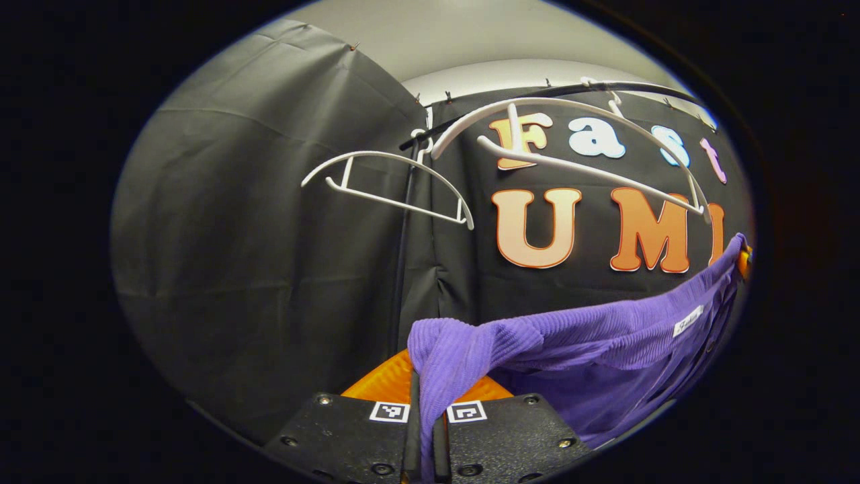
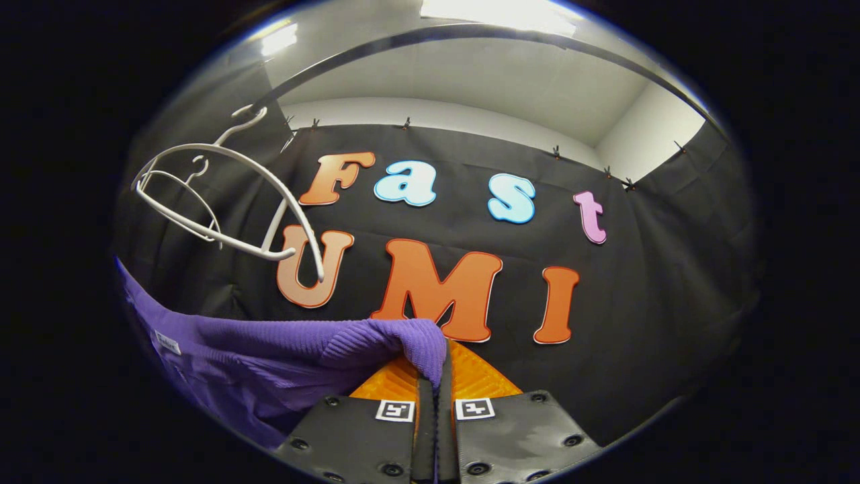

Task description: Grasp the clothes on the hanger with both hands and then place them into the laundry hamper below.

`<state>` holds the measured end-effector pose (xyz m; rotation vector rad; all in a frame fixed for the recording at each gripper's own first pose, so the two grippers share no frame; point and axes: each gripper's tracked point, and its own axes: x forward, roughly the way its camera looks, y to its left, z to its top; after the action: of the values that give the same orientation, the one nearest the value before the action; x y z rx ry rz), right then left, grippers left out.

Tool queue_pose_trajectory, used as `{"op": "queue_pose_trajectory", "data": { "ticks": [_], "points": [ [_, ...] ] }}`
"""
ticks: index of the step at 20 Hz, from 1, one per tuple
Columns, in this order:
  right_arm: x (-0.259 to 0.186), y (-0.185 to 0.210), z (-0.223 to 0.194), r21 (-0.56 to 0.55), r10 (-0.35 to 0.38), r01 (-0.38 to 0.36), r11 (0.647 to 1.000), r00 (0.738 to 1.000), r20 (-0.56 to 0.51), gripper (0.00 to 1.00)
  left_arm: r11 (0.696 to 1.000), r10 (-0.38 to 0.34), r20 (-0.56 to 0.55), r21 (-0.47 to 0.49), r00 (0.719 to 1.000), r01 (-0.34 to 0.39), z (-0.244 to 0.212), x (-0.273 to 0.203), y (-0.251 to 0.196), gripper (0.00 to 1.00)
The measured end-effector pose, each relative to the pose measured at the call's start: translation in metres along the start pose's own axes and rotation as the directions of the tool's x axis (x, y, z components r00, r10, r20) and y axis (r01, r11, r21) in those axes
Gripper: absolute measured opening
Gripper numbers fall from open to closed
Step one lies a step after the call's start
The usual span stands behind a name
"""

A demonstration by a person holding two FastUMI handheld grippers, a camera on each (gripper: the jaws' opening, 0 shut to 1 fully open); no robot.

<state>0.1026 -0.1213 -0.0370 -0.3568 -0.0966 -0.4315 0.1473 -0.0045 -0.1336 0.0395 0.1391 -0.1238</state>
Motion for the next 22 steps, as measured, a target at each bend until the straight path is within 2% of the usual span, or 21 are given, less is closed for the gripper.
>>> {"op": "queue_pose_trajectory", "data": {
  "ticks": [1,2,5,8,9,10,12,15,17,18,20,22],
  "points": [
    [-0.006,0.006,0.001,0.021,0.028,-0.028,0.999,1.0,-0.01,0.08,1.0,-0.006,-0.007,-0.017,1.0,0.006,-0.001,-0.008,-0.003,0.05],
    [-0.012,0.013,0.0,0.037,0.056,-0.056,0.998,0.998,-0.021,0.08,0.999,-0.017,-0.014,-0.028,1.0,0.017,-0.001,-0.016,-0.007,0.09],
    [-0.026,0.032,-0.008,0.042,0.143,-0.141,0.989,0.988,-0.062,0.09,0.998,-0.062,-0.029,-0.022,0.998,0.061,-0.003,-0.033,-0.025,0.09],
    [-0.046,0.064,-0.025,0.073,0.271,-0.264,0.962,0.956,-0.116,0.09,0.993,-0.119,-0.054,-0.011,0.991,0.119,-0.016,-0.044,-0.045,0.09],
    [-0.053,0.071,-0.033,0.084,0.299,-0.289,0.954,0.944,-0.141,0.04,0.991,-0.135,-0.067,-0.011,0.989,0.134,-0.021,-0.047,-0.052,0.09],
    [-0.058,0.077,-0.04,0.095,0.315,-0.303,0.948,0.935,-0.165,0.09,0.988,-0.154,-0.079,-0.013,0.985,0.153,-0.026,-0.046,-0.06,0.09],
    [-0.066,0.088,-0.058,0.13,0.35,-0.328,0.936,0.911,-0.219,0.09,0.98,-0.201,-0.106,-0.027,0.974,0.199,-0.035,-0.045,-0.078,0.09],
    [-0.082,0.105,-0.091,0.19,0.396,-0.351,0.917,0.862,-0.318,0.09,0.958,-0.287,-0.184,-0.075,0.94,0.277,-0.059,-0.054,-0.107,0.07],
    [-0.09,0.112,-0.118,0.221,0.421,-0.36,0.906,0.815,-0.397,0.09,0.945,-0.326,-0.245,-0.113,0.913,0.307,-0.079,-0.058,-0.127,0.09],
    [-0.095,0.117,-0.131,0.246,0.446,-0.374,0.894,0.784,-0.431,0.09,0.94,-0.341,-0.279,-0.13,0.898,0.317,-0.09,-0.058,-0.134,0.07],
    [-0.11,0.125,-0.153,0.302,0.482,-0.377,0.875,0.724,-0.493,0.09,0.927,-0.376,-0.356,-0.148,0.856,0.345,-0.114,-0.065,-0.148,0.07],
    [-0.12,0.134,-0.175,0.341,0.494,-0.359,0.869,0.678,-0.545,0.09,0.913,-0.405,-0.444,-0.151,0.799,0.379,-0.138,-0.074,-0.161,0.08]
  ]
}}
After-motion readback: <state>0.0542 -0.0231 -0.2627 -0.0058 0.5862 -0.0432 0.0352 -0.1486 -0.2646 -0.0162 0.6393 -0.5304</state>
